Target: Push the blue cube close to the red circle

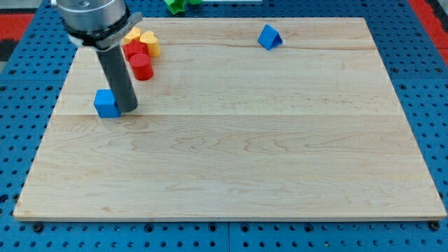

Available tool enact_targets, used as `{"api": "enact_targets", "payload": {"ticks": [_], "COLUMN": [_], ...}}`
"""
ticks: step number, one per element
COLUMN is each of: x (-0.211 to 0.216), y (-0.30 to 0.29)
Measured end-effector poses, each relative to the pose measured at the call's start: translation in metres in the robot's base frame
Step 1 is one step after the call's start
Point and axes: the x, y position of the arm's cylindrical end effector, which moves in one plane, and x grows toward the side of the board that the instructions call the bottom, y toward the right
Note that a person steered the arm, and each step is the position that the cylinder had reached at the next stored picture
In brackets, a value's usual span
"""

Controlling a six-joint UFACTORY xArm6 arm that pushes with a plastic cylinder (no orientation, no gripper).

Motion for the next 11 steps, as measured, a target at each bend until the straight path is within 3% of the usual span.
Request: {"api": "enact_targets", "payload": {"ticks": [1, 3, 4, 5, 7, 8, 9, 10, 11], "x": [0.025, -0.034, -0.040, -0.026, -0.098, -0.111, -0.097, -0.062, -0.054], "y": [-0.009, -0.038, -0.038, -0.074, -0.069, -0.050, -0.070, -0.055, -0.025]}}
